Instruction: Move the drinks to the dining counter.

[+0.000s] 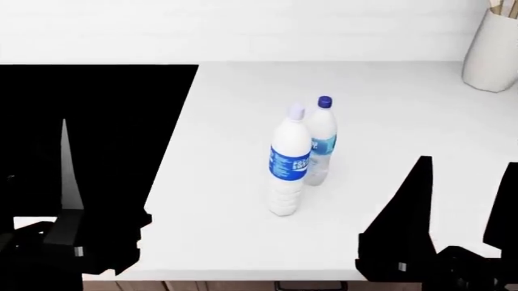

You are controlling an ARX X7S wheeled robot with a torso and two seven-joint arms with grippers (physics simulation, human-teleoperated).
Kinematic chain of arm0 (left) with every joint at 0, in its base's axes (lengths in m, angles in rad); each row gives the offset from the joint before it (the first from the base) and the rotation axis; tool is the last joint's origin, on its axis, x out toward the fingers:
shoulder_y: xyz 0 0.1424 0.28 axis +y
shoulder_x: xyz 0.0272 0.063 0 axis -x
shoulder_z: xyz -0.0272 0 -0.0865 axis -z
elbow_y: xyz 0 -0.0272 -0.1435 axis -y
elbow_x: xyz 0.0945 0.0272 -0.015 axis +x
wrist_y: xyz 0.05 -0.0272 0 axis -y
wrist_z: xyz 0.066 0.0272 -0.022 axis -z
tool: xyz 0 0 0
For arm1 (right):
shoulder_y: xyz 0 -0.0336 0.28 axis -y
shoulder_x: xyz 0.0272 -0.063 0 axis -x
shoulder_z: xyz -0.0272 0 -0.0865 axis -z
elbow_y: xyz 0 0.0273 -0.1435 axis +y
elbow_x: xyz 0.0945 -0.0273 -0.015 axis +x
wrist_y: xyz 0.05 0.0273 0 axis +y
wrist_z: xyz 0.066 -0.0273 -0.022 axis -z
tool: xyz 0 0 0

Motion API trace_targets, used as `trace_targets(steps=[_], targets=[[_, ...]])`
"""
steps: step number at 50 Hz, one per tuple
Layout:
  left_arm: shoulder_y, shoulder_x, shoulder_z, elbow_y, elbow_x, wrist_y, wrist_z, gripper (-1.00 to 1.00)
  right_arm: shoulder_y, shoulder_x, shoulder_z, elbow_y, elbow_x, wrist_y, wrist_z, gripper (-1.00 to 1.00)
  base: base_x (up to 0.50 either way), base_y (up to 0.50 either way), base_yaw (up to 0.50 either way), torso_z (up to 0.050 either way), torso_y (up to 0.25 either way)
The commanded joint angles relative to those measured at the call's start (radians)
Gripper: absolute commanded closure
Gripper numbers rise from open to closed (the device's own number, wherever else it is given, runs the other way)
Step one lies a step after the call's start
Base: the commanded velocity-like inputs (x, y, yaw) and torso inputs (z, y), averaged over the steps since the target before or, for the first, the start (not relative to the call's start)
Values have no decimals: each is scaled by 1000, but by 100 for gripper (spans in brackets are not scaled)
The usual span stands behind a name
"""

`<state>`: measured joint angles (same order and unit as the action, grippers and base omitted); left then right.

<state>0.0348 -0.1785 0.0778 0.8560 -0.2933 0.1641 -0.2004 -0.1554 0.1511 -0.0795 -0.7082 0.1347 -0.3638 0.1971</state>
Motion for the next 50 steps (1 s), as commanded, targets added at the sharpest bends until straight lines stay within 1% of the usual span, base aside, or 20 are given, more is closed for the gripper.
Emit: trace_targets(steps=[1, 12, 20, 26, 34, 38, 44, 50], targets=[[3, -13, 8, -1, 3, 8, -6, -100, -2, 11, -14, 1, -2, 6, 10, -100, 0, -465, 0, 0, 0], [3, -22, 8, 0, 5, 11, -18, -100, -6, 20, -25, 10, -2, -7, 17, -100, 0, -462, 0, 0, 0], [5, -27, 15, -1, 5, 19, -22, -100, -3, 25, -29, 10, 1, 5, 28, -100, 0, -9, 0, 0, 0], [5, -32, 17, -5, 4, 22, -26, -100, -5, 27, -30, 18, 8, -18, 33, -100, 5, 0, 0, 0, 0], [6, -36, 26, -18, 10, 34, -25, -100, -1, 30, -34, 29, 9, -20, 41, -100, 322, 0, 0, 0, 0], [8, -39, 29, -19, 9, 37, -25, -100, -2, 35, -39, 29, 15, -12, 44, -100, 13, 0, 0, 0, 0], [9, -46, 31, -11, 8, 35, -30, -100, -3, 40, -45, 27, 10, -13, 46, -100, 0, -477, 0, 0, 0], [7, -66, 23, -15, 4, 41, -22, -100, 0, 47, -48, 24, 12, -5, 50, -100, 0, -30, 0, 0, 0]])
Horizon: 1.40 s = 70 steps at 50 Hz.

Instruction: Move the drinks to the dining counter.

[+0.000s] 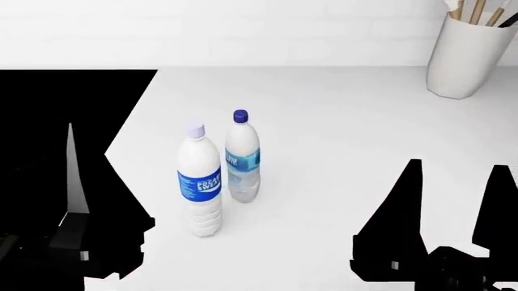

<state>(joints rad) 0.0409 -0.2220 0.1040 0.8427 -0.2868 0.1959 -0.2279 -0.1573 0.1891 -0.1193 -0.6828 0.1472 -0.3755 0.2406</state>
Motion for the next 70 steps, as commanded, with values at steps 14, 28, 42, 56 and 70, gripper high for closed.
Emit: trace_targets(steps=[14, 28, 42, 56, 70], targets=[[66, -158, 19, 32, -118, 27, 113, -100, 5, 16, -11, 14, 0, 12, 21, -100, 0, 0, 0, 0, 0], [67, -289, -14, 84, -127, -38, 153, -100, 4, 22, -22, 25, -4, 3, 29, -100, 0, 0, 0, 0, 0], [36, -415, -55, 124, -301, -119, 149, -100, 2, 28, -34, 30, -10, 0, 36, -100, 0, 0, 0, 0, 0], [-32, -609, -90, 151, -520, -261, 107, -100, 6, 36, -47, 32, -12, 5, 41, -100, 0, 0, 0, 0, 0], [-41, -709, -56, 117, -608, -341, 126, -100, 8, 42, -53, 40, -10, -1, 49, -100, 0, 0, 0, 0, 0]])
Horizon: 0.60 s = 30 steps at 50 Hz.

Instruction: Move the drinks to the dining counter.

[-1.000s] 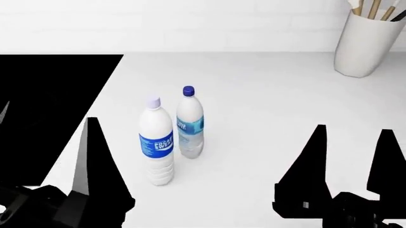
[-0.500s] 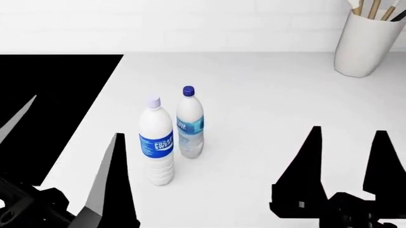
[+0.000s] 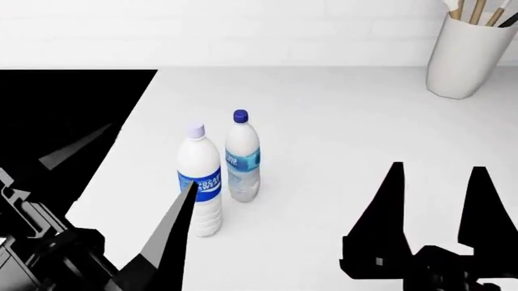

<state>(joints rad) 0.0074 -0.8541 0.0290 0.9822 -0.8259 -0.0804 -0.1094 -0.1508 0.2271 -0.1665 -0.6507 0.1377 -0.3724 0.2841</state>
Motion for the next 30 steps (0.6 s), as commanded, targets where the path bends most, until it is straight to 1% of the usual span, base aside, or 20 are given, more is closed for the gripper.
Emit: trace_targets(steps=[1, 5, 13, 15, 25, 30], targets=[[-1, -77, 16, -26, -62, -61, 10, -100, 2, 4, -8, 8, -3, -5, 6, -100, 0, 0, 0, 0, 0], [19, -88, 10, -30, -56, -56, 20, -100, 1, 5, -11, 7, -6, -5, 8, -100, 0, 0, 0, 0, 0], [10, -100, 16, -31, -65, -66, 19, -100, -1, 9, -14, 9, -5, -9, 13, -100, 0, 0, 0, 0, 0], [-9, -89, 44, -40, -33, -88, 16, -100, 0, 10, -16, 13, -6, -10, 13, -100, 0, 0, 0, 0, 0], [-43, -70, 86, -50, -28, -110, 22, -100, 0, 14, -21, 21, -5, -18, 17, -100, 0, 0, 0, 0, 0], [-57, -45, 124, -80, 2, -124, 33, -100, -1, 16, -25, 22, -7, -20, 20, -100, 0, 0, 0, 0, 0]])
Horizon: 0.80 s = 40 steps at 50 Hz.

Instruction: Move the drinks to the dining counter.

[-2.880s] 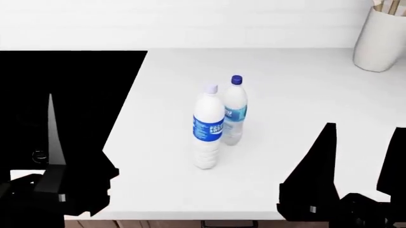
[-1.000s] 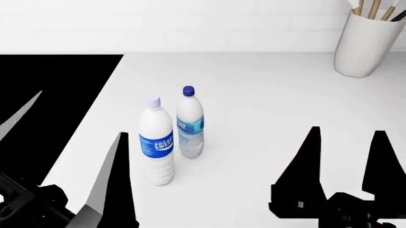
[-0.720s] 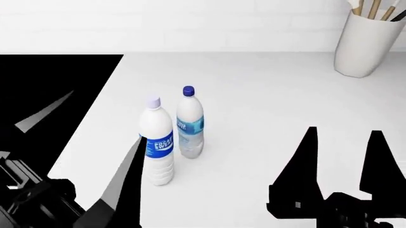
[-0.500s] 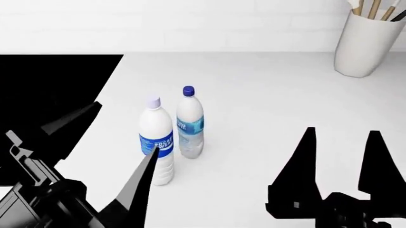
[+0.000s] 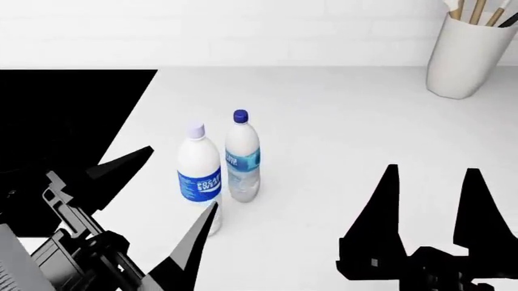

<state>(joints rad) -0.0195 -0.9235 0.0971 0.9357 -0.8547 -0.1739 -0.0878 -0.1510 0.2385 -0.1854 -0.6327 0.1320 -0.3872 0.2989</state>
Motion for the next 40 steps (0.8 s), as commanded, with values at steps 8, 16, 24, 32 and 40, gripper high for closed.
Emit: trace_targets(steps=[8, 16, 24, 32, 40], targets=[[-63, 43, 85, -51, 44, -59, -1, -100, -1, 8, -10, 7, -2, -7, 9, -100, 0, 0, 0, 0, 0], [-95, 69, 131, -78, 84, -100, -17, -100, 1, 11, -16, 11, -2, -9, 12, -100, 0, 0, 0, 0, 0], [-124, 85, 162, -88, 101, -132, -27, -100, -1, 13, -21, 18, -6, -15, 15, -100, 0, 0, 0, 0, 0], [-153, 112, 188, -113, 122, -166, -54, -100, 1, 17, -24, 16, -4, -13, 19, -100, 0, 0, 0, 0, 0], [-165, 121, 200, -117, 127, -182, -66, -100, 4, 21, -26, 15, -3, -11, 23, -100, 0, 0, 0, 0, 0]])
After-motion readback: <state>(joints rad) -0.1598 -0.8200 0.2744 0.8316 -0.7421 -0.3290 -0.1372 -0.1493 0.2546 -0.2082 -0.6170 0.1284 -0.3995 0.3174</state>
